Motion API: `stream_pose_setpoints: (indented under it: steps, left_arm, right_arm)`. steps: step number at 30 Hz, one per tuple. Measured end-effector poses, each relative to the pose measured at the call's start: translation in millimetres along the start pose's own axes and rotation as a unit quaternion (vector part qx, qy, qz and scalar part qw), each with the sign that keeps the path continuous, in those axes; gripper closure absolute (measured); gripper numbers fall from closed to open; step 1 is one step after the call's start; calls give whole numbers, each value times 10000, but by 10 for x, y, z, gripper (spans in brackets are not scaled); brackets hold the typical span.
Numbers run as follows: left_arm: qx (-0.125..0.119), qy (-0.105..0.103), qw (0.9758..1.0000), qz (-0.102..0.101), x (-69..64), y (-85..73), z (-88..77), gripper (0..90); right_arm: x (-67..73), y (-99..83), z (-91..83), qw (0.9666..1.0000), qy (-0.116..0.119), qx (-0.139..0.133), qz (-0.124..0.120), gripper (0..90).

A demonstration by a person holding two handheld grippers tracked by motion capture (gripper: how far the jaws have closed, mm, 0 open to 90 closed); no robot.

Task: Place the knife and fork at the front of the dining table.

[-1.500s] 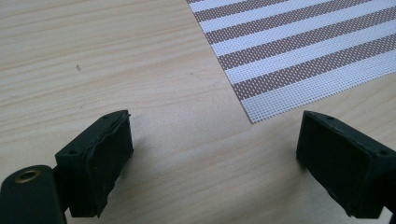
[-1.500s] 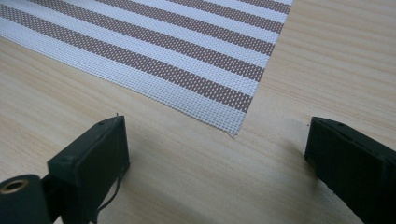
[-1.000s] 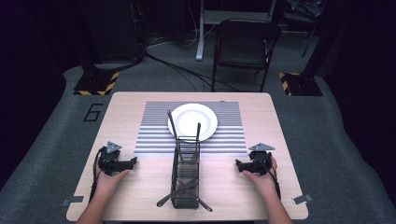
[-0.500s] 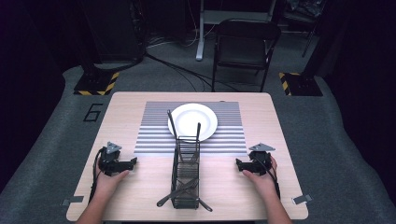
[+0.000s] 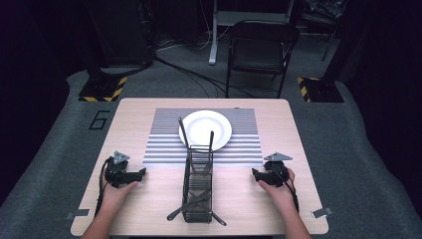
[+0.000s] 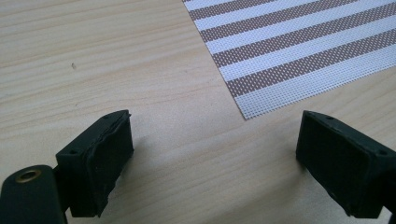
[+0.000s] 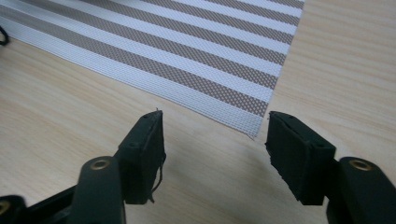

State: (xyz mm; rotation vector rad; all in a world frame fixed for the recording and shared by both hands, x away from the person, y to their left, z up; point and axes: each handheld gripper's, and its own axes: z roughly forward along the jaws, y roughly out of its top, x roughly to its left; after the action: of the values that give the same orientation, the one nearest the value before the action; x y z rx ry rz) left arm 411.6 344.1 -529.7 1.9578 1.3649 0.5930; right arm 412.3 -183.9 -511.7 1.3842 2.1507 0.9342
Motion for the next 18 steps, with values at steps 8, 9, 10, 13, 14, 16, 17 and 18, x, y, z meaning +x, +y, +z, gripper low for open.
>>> stream_pose_setpoints:
  steps: [8,9,10,13,14,16,17,18]
  left_arm:
    - [2,2,10000,-1,0,0,0,106]
    - [2,2,10000,-1,0,0,0,106]
    - [1,2,10000,-2,0,0,0,106]
    - [-2,1,10000,0,0,0,0,106]
    - [17,-7,10000,4,1,1,-3,107]
    - [29,-8,10000,3,0,2,-5,107]
    - [27,-7,10000,-2,0,1,-5,108]
    - [27,-5,10000,-4,-1,1,-6,108]
  right_arm:
    - [163,119,-110,9991,153,-88,-392,434]
    - [163,119,-110,9991,153,-88,-392,434]
    - [220,154,-141,9987,152,-127,-470,433]
    - [279,197,-176,9984,237,-192,-485,444]
    - [299,208,-192,9982,255,-203,-513,446]
    - [351,231,-210,9981,299,-207,-497,449]
    - [362,244,-221,9975,314,-195,-601,452]
    - [380,257,-230,9973,333,-212,-624,453]
